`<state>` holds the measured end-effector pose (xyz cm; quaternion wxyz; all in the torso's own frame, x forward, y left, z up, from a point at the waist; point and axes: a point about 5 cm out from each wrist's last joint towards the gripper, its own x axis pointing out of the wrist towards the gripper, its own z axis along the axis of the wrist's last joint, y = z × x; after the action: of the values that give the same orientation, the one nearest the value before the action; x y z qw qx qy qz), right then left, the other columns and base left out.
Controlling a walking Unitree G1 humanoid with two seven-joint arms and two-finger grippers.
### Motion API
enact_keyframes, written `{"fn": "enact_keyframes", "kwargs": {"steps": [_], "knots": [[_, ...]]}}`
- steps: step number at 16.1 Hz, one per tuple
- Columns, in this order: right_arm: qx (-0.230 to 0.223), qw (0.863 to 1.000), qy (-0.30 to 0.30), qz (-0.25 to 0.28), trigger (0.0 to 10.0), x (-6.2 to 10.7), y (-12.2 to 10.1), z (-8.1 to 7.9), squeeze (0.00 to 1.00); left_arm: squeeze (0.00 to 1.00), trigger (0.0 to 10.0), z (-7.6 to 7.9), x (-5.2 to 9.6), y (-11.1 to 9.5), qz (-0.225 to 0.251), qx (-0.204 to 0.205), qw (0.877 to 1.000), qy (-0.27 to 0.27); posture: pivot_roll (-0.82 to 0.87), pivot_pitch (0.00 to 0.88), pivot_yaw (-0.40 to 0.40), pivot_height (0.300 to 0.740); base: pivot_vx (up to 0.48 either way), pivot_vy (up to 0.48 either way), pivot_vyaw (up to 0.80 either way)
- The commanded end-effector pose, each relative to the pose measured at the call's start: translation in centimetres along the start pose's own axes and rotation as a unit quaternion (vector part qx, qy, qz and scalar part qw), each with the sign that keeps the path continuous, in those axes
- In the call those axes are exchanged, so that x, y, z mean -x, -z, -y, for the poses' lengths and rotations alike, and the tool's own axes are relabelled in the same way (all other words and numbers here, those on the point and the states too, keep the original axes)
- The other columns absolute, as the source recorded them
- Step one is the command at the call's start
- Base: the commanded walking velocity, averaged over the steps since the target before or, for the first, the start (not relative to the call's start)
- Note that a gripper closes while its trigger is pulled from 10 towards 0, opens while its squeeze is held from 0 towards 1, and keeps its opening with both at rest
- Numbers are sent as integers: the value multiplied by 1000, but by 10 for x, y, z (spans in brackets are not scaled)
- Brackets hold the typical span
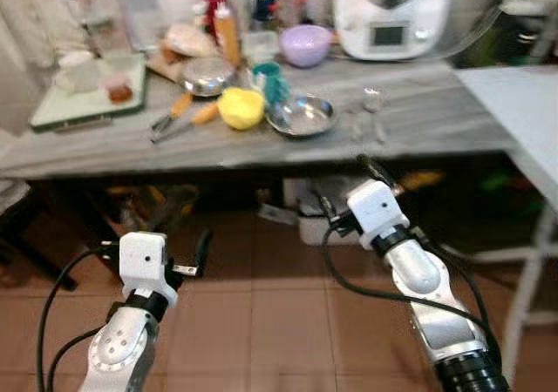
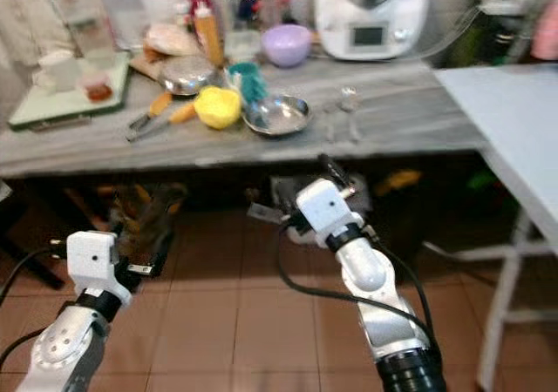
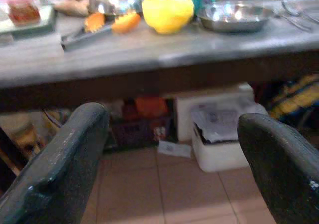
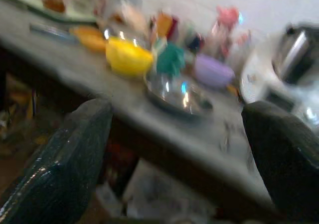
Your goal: Setting the table
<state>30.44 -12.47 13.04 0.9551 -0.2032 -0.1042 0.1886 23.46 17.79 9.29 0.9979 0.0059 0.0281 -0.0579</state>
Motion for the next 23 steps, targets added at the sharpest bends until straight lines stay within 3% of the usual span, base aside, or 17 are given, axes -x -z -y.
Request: {"fn": "enact_keyframes", "kwargs": {"steps": [1,2,5,7,8,9,10,15,17,19,22,23], "knots": [[-39,998,0,-44,10000,3,21,-6,1000,0,10000,-8,2,19,-30,3,999,-22,-73,57,58,740,0,0,0],[-68,994,3,-89,10000,8,41,-10,1000,0,10000,-10,0,33,-51,9,998,-30,-72,54,60,740,0,0,0],[-97,976,-24,-196,10000,20,85,-22,1000,0,10000,-20,1,76,-120,3,992,-43,-85,34,63,740,0,0,0],[-112,966,-36,-231,10000,25,98,-27,1000,0,10000,-25,5,94,-153,-13,987,-46,-89,19,65,740,0,0,0],[-114,961,-49,-247,10000,28,103,-32,890,0,10000,-27,7,104,-173,-20,983,-48,-94,15,66,740,0,0,0],[-121,953,-67,-270,10000,32,110,-38,580,0,10000,-28,9,115,-197,-27,979,-46,-107,7,73,740,0,0,0],[-177,918,-76,-346,10000,49,129,-49,0,0,10000,-28,17,133,-244,-41,968,-45,-125,0,73,740,0,0,0],[-194,875,-110,-430,10000,85,152,-62,0,0,10000,-19,37,165,-350,-72,934,-19,-150,0,90,740,0,0,0],[-189,870,-102,-443,10000,92,155,-63,0,0,10000,-19,43,171,-376,-74,924,-13,-149,0,89,740,0,0,0],[-209,853,-45,-476,10000,101,161,-70,0,0,10000,-19,58,181,-423,-71,903,-1,-130,0,88,740,0,0,0],[-257,823,48,-505,10000,113,167,-74,0,0,10000,-18,62,184,-443,-54,895,-4,-121,0,96,740,0,0,0],[-250,818,46,-515,10000,118,168,-77,0,0,10000,-17,63,185,-447,-56,893,-3,-122,0,98,740,0,0,0]]}}
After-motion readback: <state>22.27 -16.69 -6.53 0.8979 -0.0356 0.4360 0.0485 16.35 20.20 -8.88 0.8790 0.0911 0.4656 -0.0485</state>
